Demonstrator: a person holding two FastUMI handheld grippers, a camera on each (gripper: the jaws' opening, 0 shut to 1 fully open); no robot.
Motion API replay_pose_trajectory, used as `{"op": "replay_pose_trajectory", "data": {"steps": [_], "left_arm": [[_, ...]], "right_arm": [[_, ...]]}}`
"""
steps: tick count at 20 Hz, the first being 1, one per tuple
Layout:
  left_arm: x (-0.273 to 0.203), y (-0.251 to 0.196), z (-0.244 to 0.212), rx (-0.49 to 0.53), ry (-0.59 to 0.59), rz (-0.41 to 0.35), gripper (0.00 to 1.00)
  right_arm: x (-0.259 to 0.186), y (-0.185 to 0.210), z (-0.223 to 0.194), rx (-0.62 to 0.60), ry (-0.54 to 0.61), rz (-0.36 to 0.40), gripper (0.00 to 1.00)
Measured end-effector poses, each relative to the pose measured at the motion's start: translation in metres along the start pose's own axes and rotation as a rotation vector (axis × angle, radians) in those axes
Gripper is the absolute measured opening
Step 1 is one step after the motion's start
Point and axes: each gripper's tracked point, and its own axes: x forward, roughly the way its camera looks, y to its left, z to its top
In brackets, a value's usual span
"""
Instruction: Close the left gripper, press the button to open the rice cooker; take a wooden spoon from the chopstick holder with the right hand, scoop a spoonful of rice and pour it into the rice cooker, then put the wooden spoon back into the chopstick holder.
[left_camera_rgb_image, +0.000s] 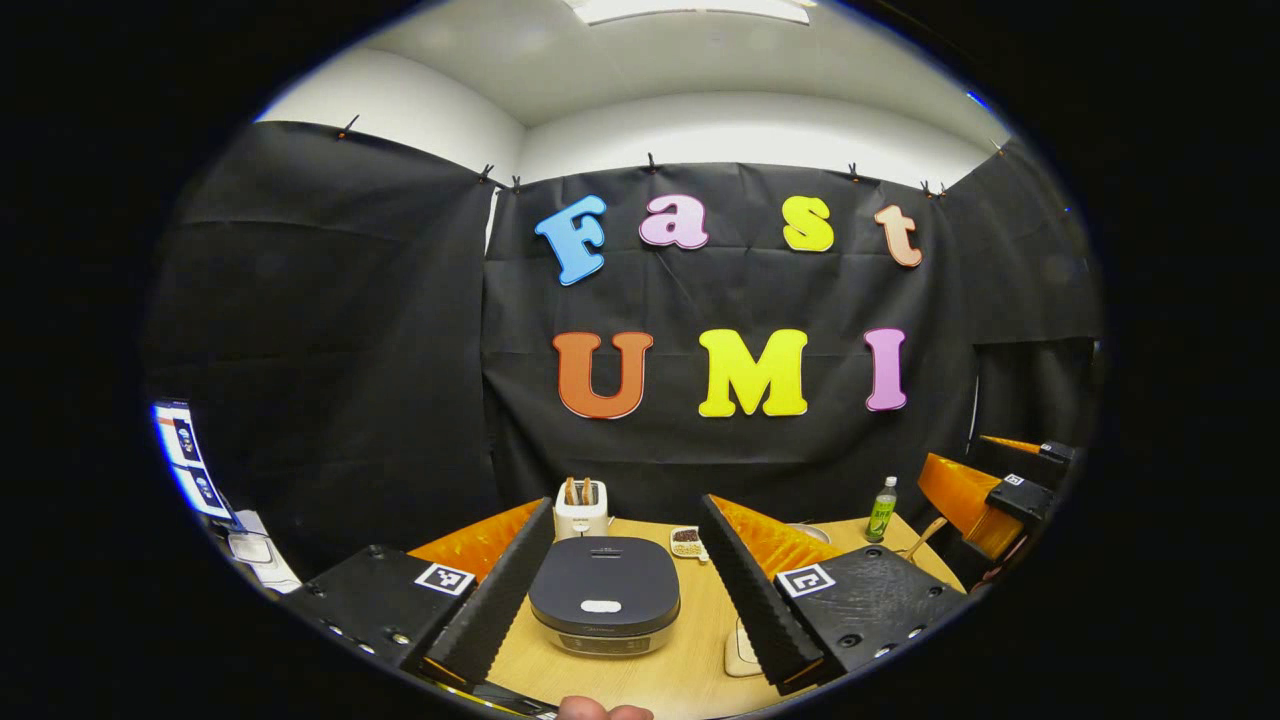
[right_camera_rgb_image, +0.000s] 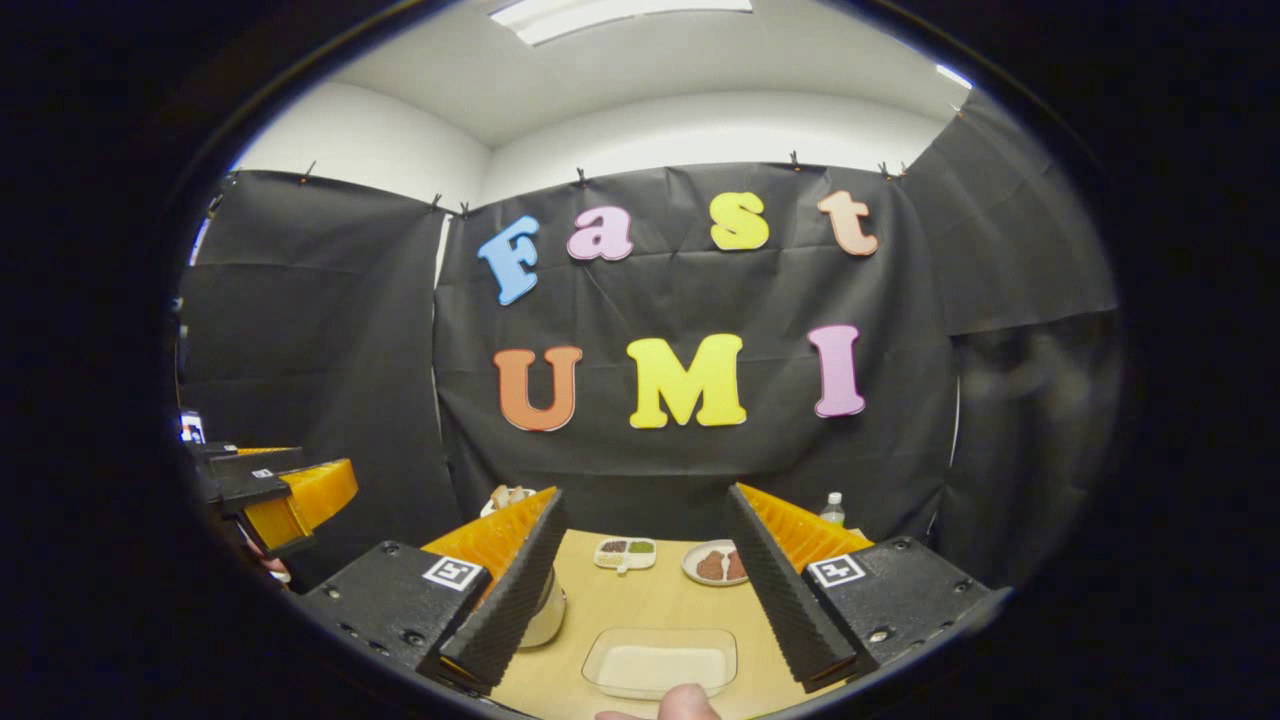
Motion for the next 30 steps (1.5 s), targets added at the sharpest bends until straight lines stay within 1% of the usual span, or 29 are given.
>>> {"op": "replay_pose_trajectory", "data": {"steps": [6, 10, 12, 14, 18, 21, 22, 23, 24, 25, 26, 27, 28, 30], "left_arm": [[0.014, 0.007, -0.023, -0.013, 0.057, 0.020, 0.94], [0.026, 0.027, -0.053, -0.002, 0.143, 0.051, 0.94], [0.033, 0.030, -0.068, -0.020, 0.199, 0.039, 0.95], [0.046, 0.029, -0.085, -0.015, 0.268, 0.030, 0.95], [0.065, 0.014, -0.118, -0.024, 0.419, -0.045, 0.93], [0.084, 0.016, -0.144, -0.027, 0.529, -0.069, 0.75], [0.089, 0.020, -0.152, -0.016, 0.561, -0.065, 0.57], [0.093, 0.023, -0.162, -0.015, 0.584, -0.069, 0.51], [0.096, 0.021, -0.172, -0.046, 0.631, -0.080, 0.35], [0.100, 0.014, -0.179, -0.096, 0.659, -0.096, 0.28], [0.102, 0.008, -0.186, -0.131, 0.685, -0.118, 0.14], [0.106, 0.010, -0.196, -0.142, 0.711, -0.113, 0.07], [0.108, 0.011, -0.203, -0.143, 0.735, -0.134, 0.03], [0.114, 0.010, -0.209, -0.129, 0.762, -0.156, 0.02]], "right_arm": [[0.016, -0.020, -0.015, -0.007, 0.036, -0.012, 1.00], [0.024, -0.044, -0.029, -0.002, 0.071, -0.049, 1.00], [0.028, -0.054, -0.037, -0.001, 0.089, -0.068, 1.00], [0.031, -0.065, -0.046, 0.010, 0.111, -0.084, 1.00], [0.038, -0.088, -0.051, 0.027, 0.122, -0.123, 1.00], [0.039, -0.105, -0.054, 0.029, 0.125, -0.155, 1.00], [0.038, -0.112, -0.056, 0.033, 0.128, -0.166, 1.00], [0.037, -0.118, -0.058, 0.037, 0.133, -0.177, 1.00], [0.038, -0.124, -0.060, 0.037, 0.141, -0.188, 1.00], [0.037, -0.131, -0.066, 0.028, 0.153, -0.202, 1.00], [0.034, -0.138, -0.068, 0.022, 0.159, -0.216, 1.00], [0.033, -0.146, -0.068, 0.021, 0.160, -0.232, 1.00], [0.031, -0.154, -0.068, 0.025, 0.160, -0.247, 1.00], [0.030, -0.165, -0.073, 0.022, 0.168, -0.277, 0.99]]}}
